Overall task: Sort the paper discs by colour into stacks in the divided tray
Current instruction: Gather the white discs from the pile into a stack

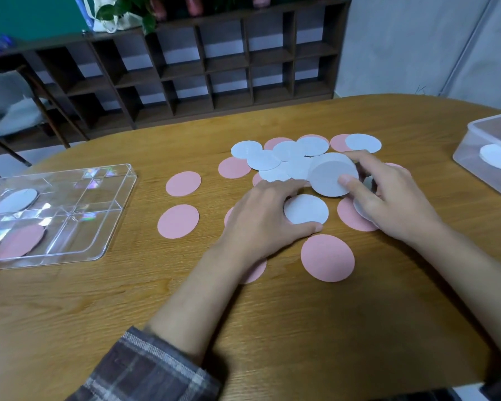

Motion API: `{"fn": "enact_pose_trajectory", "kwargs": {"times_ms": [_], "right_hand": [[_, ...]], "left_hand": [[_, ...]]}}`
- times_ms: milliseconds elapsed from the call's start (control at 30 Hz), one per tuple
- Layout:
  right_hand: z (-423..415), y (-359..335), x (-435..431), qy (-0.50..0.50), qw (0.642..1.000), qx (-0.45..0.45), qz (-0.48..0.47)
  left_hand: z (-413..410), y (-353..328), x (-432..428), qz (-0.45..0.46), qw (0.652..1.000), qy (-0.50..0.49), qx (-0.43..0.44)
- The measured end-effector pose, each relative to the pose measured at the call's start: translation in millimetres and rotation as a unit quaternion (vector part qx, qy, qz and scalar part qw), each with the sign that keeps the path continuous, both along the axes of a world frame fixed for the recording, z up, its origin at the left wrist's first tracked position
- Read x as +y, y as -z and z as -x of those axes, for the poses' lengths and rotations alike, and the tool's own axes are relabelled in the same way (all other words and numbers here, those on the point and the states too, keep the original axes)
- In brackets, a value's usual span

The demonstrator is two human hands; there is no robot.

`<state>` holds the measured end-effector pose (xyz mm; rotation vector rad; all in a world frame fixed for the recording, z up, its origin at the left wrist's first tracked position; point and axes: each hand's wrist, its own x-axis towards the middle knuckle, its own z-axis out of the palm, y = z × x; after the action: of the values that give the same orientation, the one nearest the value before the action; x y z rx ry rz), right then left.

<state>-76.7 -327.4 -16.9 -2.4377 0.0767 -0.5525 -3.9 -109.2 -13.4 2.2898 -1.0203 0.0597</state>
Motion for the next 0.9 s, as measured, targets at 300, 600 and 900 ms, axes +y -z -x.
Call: {"fn": "enact_pose_trajectory", "kwargs": {"times_ms": [300, 600, 900], "right_hand": [[-2, 2, 0, -0.02, 0.999, -0.007, -0.034], [-2, 4, 1, -0.04, 0.998, 0.0, -0.052], [0, 3, 7, -0.063, 0.996, 0.049, -0.032]], "left_hand": [[4, -5, 2, -0.03, 0.997, 0.007, -0.066], [-9, 7, 0, 0.079, 0.994, -0.009, -0.07], [-3, 9, -10, 0.131, 0.988, -0.079, 0.004]]}}
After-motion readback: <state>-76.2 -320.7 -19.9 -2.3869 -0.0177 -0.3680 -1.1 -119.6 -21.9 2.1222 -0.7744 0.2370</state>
